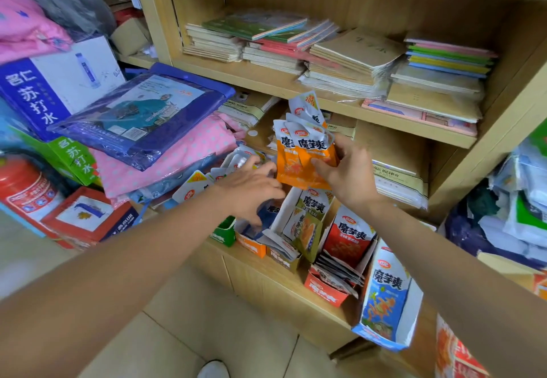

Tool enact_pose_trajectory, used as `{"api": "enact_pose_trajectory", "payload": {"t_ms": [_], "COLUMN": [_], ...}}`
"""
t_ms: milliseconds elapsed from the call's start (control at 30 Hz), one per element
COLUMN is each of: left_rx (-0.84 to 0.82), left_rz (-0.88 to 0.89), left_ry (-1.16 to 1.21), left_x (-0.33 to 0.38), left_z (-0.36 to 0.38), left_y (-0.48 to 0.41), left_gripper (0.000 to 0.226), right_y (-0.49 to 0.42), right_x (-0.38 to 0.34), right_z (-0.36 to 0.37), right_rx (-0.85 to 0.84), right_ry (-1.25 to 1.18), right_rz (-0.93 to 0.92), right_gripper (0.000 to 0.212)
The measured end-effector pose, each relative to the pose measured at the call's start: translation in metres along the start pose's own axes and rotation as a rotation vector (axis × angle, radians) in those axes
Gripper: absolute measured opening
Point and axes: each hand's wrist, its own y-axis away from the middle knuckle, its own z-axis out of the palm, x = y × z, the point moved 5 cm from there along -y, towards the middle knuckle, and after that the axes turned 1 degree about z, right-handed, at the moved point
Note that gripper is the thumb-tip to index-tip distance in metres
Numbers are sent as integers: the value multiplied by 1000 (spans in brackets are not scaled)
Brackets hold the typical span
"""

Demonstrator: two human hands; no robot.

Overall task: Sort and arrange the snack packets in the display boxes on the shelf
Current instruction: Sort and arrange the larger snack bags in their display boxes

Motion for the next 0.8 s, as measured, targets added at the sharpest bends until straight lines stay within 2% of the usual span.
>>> {"api": "enact_pose_trajectory", "payload": {"t_ms": [67,167,333,533,667,800], "left_rx": [-133,-235,-199,-169,-40,-33], "left_rz": [19,47,42,11,1,-24], "left_ry": [-64,-211,-334,-454,-400,-341], "left_x": [-8,-9,-6,5,4,7], "left_z": [9,21,28,38,38,38], "left_y": [-2,-5,-2,-6,-6,-5], "left_gripper": [74,78,46,24,19,17], "right_y": [-1,-3,2,14,16,17], "right_x": [-1,-1,1,-4,-6,-5], "right_z": [1,2,2,13,10,11], "right_rx": [2,0,25,35,52,68], "right_ry": [-8,-32,-12,-15,-6,19], "right_rz": [8,28,48,86,99,127], "right_gripper": [31,32,34,30,27,22]}}
